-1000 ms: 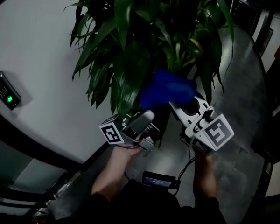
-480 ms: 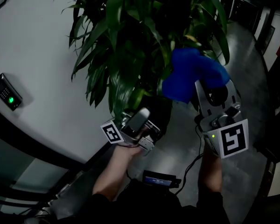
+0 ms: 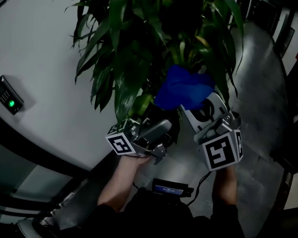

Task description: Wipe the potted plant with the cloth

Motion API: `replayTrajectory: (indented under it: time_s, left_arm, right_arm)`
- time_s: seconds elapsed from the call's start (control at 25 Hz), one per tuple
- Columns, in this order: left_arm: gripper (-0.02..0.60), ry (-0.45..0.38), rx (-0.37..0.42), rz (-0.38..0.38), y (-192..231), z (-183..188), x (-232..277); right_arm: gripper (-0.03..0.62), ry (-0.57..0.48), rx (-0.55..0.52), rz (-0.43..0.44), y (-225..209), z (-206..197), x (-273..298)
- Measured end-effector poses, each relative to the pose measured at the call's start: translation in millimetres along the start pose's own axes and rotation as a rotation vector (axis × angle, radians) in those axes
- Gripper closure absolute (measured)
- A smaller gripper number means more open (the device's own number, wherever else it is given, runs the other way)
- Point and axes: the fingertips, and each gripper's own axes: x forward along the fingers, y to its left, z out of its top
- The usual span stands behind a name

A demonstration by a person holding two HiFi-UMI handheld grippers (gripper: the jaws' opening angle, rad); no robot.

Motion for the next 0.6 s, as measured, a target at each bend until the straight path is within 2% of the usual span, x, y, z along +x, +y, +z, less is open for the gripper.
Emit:
replayTrajectory:
  time_s: [0.08,0.16,0.24,0.4,0.6]
  left_arm:
    - [0.132,0.026,0.025,0.014,1.0,-3.6,-0.5]
    - [0.132,0.039,0.037,0.016,1.3,-7.3,0.0]
    - [0.132,0.037,0.034,0.003,-1.0,-9.5,1.6]
    - [0.132,0.016,0.007,-0.035,-9.7,-10.5,1.8]
    - [0.132,-0.017,-0.034,-0.039,-9.0,-6.4,-4.2]
  right_arm:
    - [0.523,-0.027,-0.080,-0.041,0.5,13.8,-3.4]
    - [0.522,-0.033,-0.146,-0.121,-12.8,27.2,-7.3]
    - [0.522,-0.025,-0.175,-0.154,-23.3,32.0,-6.2]
    - [0.522,0.014,-0.114,-0.029,-2.8,10.6,6.7]
    - [0.523,-0.025,0.039,0.082,25.6,8.3,-4.7]
